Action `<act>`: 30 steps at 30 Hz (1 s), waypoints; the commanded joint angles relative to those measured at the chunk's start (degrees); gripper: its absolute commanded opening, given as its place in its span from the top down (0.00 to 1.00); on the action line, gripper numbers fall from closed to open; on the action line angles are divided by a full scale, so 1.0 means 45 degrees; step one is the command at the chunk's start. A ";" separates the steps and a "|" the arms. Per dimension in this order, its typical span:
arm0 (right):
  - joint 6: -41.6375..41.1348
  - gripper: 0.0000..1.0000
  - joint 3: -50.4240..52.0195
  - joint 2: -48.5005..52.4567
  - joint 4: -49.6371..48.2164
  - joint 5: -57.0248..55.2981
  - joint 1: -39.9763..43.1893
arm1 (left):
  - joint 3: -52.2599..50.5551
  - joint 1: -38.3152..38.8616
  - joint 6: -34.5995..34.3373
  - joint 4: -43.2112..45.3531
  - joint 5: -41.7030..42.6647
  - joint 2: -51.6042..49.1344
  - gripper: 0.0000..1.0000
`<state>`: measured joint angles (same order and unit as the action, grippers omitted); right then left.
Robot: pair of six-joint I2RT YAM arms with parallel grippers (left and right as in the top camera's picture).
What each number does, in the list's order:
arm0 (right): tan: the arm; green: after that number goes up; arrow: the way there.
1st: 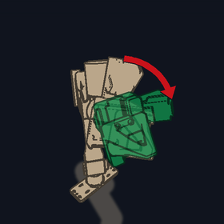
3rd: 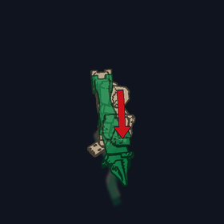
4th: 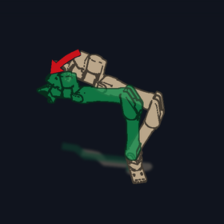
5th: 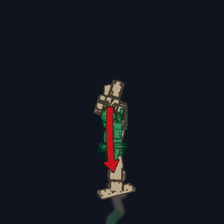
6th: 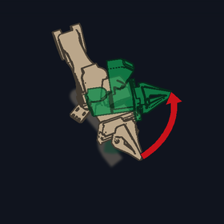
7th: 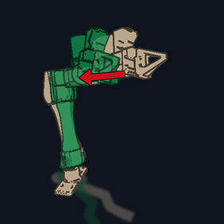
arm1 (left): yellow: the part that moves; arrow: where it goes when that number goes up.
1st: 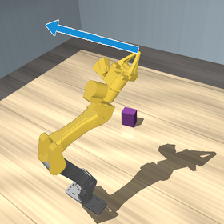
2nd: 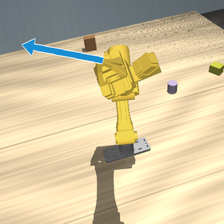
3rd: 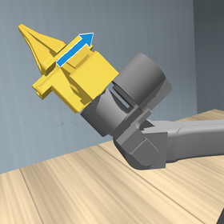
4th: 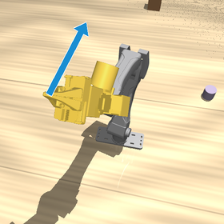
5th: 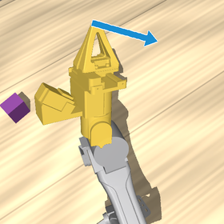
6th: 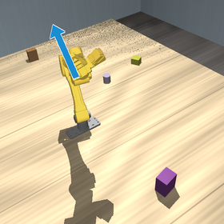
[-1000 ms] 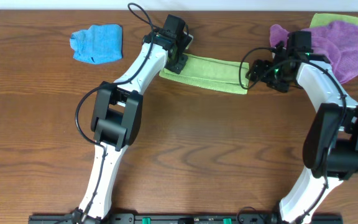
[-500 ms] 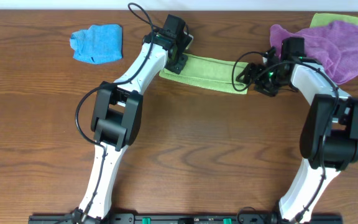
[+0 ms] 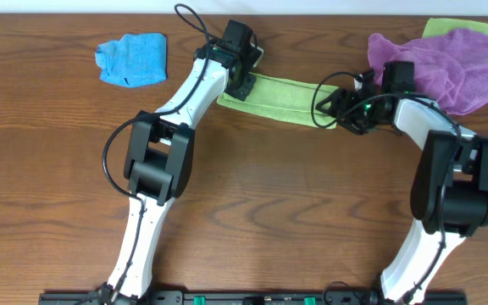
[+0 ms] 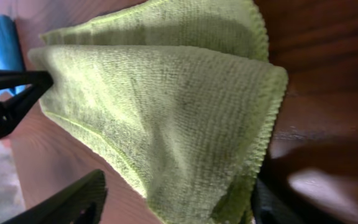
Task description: Fold the cloth
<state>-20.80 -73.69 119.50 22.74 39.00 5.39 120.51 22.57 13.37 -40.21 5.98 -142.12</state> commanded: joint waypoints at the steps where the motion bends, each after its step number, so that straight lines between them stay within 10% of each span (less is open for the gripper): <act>1: -0.0573 0.32 0.0937 0.0597 -0.0019 -0.0568 -0.0092 | 0.0160 -0.0005 0.0092 -0.0010 -0.0087 -0.0228 0.94; 12: -0.0670 0.99 0.0971 0.0597 -0.1744 -0.0568 -0.0549 | 0.0160 -0.0005 0.0097 -0.0170 -0.0034 -0.0228 0.94; 30: 0.1598 0.99 -0.3138 0.0593 0.2803 -0.2351 -0.1486 | 0.0160 -0.0005 0.0321 -0.0675 0.0005 -0.0228 0.94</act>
<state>-17.02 -84.38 121.64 34.02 31.59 1.04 120.51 22.57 13.98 -43.07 5.98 -142.12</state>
